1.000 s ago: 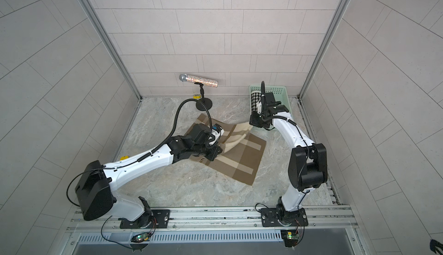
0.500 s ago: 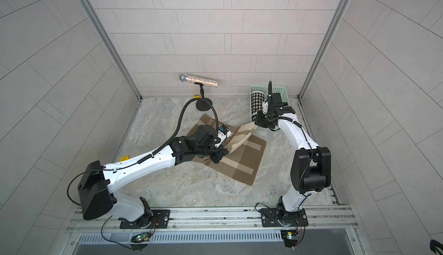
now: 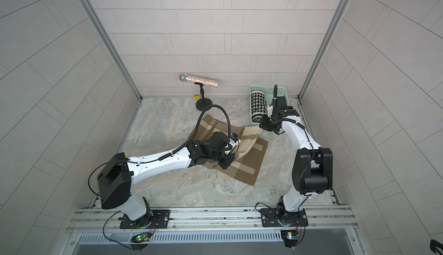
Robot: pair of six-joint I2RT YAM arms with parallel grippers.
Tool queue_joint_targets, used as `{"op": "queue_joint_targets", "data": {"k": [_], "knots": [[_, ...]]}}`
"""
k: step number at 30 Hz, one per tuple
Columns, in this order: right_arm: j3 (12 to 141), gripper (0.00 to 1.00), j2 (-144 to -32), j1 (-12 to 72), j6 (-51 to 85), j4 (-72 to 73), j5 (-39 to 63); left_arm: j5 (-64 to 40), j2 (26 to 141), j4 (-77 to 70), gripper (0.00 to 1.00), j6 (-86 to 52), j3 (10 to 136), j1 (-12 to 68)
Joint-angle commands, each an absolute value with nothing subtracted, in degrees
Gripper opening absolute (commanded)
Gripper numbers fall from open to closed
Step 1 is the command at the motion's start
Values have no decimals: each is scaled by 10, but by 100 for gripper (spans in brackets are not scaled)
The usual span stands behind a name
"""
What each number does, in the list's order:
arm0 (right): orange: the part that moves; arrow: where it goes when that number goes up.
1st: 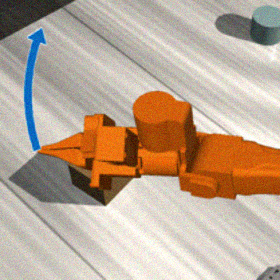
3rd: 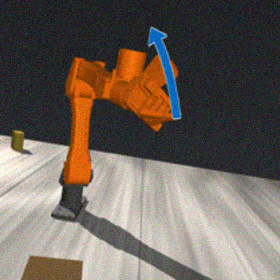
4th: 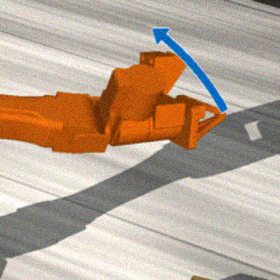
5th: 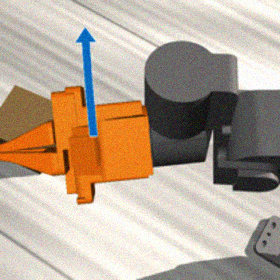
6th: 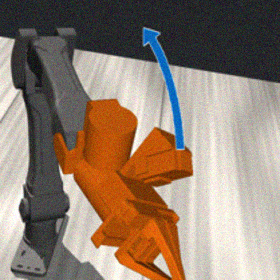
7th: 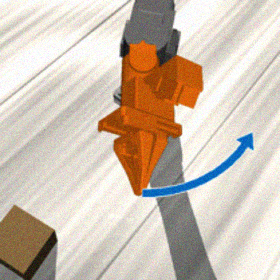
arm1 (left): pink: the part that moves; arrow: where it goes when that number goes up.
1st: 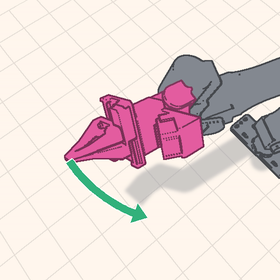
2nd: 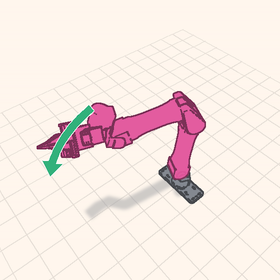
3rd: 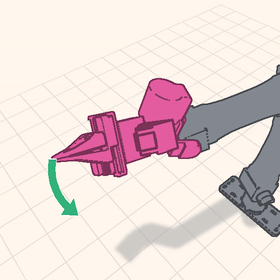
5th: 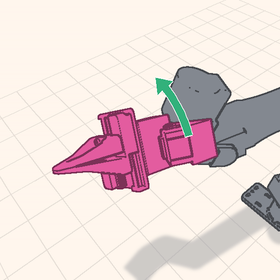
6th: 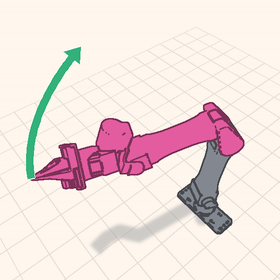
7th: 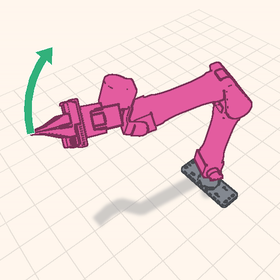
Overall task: Roll up the scarf and place it into the basket
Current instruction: Fold the scarf at the center of the board.
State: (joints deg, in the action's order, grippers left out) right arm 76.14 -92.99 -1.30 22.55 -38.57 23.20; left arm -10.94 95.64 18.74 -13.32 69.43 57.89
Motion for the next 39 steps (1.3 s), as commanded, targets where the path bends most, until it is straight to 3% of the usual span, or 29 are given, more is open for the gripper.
{"op": "queue_joint_targets", "data": {"k": [1, 11, 23, 28, 34, 39], "knots": [[769, 0, -939, -21, 208, -369, 228, -95, 958, 178, 0, -137, 720, 588], [832, 0, -966, -31, 192, -385, 222, -60, 916, 176, 0, -123, 737, 590], [825, 0, -989, -50, 185, -375, 219, -74, 1008, 106, 0, -134, 747, 591], [797, 0, -991, -57, 182, -366, 210, -120, 1021, 122, 2, -138, 747, 591], [764, 0, -996, -65, 185, -351, 195, -236, 1052, 127, 18, -163, 745, 592], [730, 11, -992, -67, 192, -339, 164, -325, 1097, 92, 22, -208, 738, 598]]}}
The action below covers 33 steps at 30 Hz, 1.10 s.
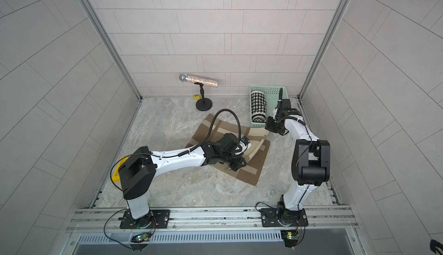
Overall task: Roll up the scarf and place it into the basket
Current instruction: Fold the scarf at the center of the board.
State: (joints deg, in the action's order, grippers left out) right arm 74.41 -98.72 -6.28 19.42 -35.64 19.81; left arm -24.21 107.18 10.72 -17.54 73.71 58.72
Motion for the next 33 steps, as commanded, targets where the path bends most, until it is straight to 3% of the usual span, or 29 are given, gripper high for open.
{"op": "queue_joint_targets", "data": {"k": [1, 3, 5, 7, 9, 15, 18, 20, 24, 29, 33], "knots": [[724, 13, -993, -67, 192, -337, 162, -334, 1106, 87, 23, -212, 737, 599], [712, 17, -995, -69, 192, -329, 158, -347, 1125, 80, 32, -215, 739, 606], [708, 21, -998, -72, 192, -327, 154, -357, 1136, 80, 53, -218, 746, 612], [708, 26, -999, -77, 192, -327, 148, -369, 1137, 81, 58, -218, 749, 613], [708, 30, -994, -84, 194, -331, 141, -371, 1124, 82, 71, -218, 747, 615], [690, 33, -942, -88, 203, -362, 114, -278, 1033, 162, 84, -178, 738, 608], [654, 32, -904, -72, 214, -369, 110, -150, 982, 228, 86, -156, 739, 586], [619, 32, -871, -49, 223, -373, 95, -11, 953, 275, 85, -160, 738, 556], [548, 31, -812, 19, 248, -365, 71, 198, 933, 315, 82, -160, 725, 457], [473, 27, -766, 108, 298, -350, 57, 148, 989, 334, 82, -166, 740, 269], [436, 27, -749, 143, 323, -344, 48, 60, 1066, 387, 82, -153, 807, 213]]}}
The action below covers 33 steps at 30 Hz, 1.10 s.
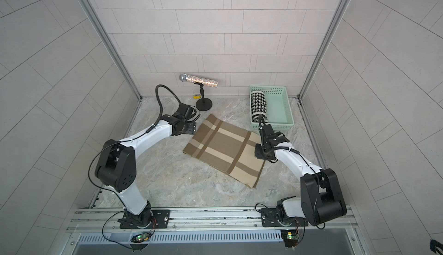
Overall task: Roll up the scarf and place it into the basket
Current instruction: Fold the scarf at the center of the board, then adjust the scarf at the center of the board.
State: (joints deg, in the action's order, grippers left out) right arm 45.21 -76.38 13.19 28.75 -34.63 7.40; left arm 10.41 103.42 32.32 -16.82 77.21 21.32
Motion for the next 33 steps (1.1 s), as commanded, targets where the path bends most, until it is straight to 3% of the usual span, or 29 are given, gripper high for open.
{"op": "queue_joint_targets", "data": {"k": [1, 8, 15, 18, 25, 33], "knots": [[427, 27, -747, 145, 327, -339, 51, 49, 1076, 381, 82, -150, 809, 210], [406, 27, -772, 145, 330, -324, 44, 26, 1125, 377, 80, -162, 809, 207], [410, 25, -833, 146, 323, -301, 55, 18, 1143, 388, 59, -199, 785, 198], [415, 25, -853, 148, 314, -301, 57, 0, 1129, 372, 45, -219, 750, 197], [445, 25, -893, 158, 287, -318, 52, -43, 1048, 303, 0, -302, 609, 193], [568, 25, -1005, 198, 237, -357, 29, -65, 870, 258, 0, -406, 416, 129]]}}
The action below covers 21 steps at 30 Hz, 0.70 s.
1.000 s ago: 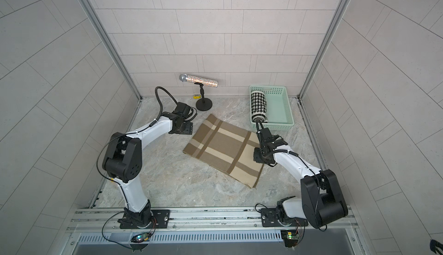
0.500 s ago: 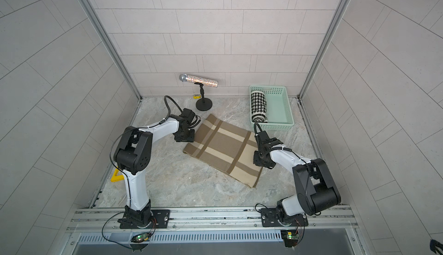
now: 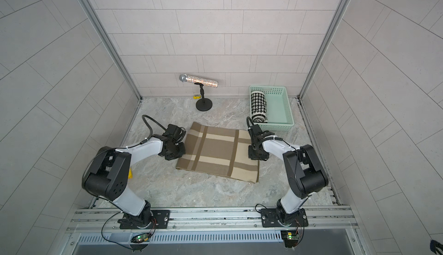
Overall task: Roll up the scarf and place it into the basket
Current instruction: Adjust the scarf at the center of the board.
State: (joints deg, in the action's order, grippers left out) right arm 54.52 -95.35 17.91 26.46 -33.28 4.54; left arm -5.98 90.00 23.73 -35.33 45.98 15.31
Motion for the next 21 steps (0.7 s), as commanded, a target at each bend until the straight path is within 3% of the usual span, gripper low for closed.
{"op": "queue_joint_targets", "data": {"k": [1, 5, 10, 16, 21], "knots": [[592, 25, -1023, 204, 229, -363, 27, -68, 847, 256, 0, -412, 400, 118], [700, 25, -1099, 219, 197, -388, 6, -71, 790, 245, 0, -444, 363, 105], [868, 27, -1200, 218, 163, -433, -15, -115, 800, 217, 1, -452, 346, 104], [1066, 34, -1316, 211, 129, -499, -23, -213, 814, 127, 22, -493, 320, 105], [1109, 45, -1296, 210, 113, -528, -57, -186, 774, 179, 31, -483, 359, 100]]}}
